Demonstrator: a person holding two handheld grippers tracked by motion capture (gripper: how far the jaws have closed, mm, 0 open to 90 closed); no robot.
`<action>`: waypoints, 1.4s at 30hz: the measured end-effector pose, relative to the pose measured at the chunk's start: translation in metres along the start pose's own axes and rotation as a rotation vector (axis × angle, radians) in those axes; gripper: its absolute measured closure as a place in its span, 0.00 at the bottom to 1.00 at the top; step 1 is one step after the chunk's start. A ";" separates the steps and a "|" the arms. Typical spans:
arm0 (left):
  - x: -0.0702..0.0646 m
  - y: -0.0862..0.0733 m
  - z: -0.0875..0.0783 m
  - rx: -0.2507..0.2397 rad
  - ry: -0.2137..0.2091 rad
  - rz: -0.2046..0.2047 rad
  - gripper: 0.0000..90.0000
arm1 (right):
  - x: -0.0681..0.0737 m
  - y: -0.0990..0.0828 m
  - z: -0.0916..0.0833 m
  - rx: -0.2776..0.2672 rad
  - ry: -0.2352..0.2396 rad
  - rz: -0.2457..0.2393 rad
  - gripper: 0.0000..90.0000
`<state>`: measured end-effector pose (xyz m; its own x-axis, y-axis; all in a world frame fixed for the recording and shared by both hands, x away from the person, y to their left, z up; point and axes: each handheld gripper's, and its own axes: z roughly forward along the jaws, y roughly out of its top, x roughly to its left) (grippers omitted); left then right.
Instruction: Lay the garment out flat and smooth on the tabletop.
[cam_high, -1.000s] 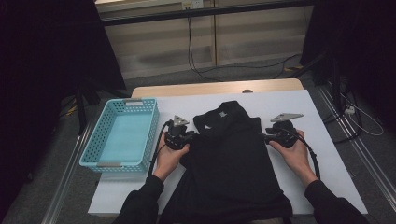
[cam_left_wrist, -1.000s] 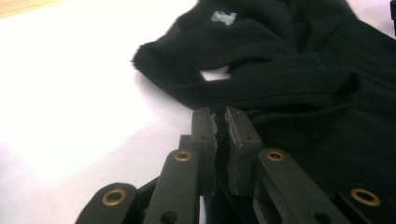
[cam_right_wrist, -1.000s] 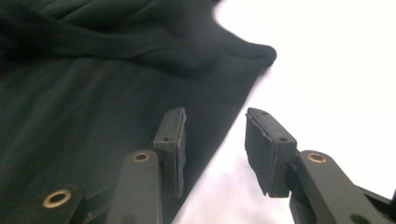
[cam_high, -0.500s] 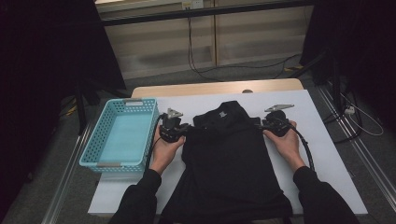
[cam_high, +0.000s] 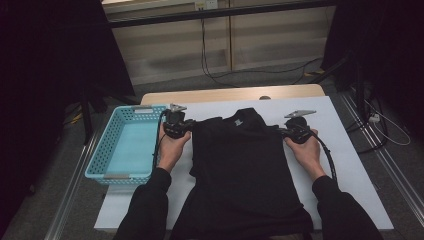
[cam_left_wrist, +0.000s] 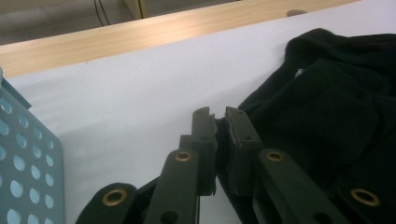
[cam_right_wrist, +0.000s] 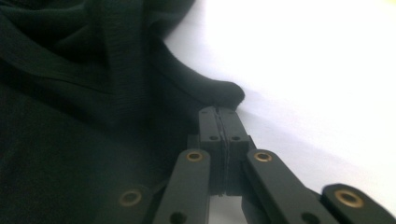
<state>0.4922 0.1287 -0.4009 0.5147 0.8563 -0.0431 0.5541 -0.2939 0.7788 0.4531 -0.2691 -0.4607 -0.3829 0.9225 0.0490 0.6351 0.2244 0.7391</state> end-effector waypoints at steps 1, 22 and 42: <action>0.002 0.000 0.002 0.004 -0.001 0.000 0.92 | -0.002 0.000 -0.001 -0.002 -0.007 -0.001 1.00; 0.011 -0.001 0.028 0.051 0.031 -0.031 0.90 | -0.039 -0.008 -0.020 -0.001 -0.119 0.017 0.98; -0.028 -0.034 -0.034 0.011 -0.110 0.117 0.56 | 0.000 -0.024 -0.075 -0.046 0.043 -0.046 0.49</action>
<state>0.4367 0.1295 -0.4051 0.6443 0.7645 -0.0217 0.4935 -0.3939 0.7754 0.3875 -0.2983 -0.4280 -0.4402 0.8969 0.0427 0.5855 0.2506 0.7710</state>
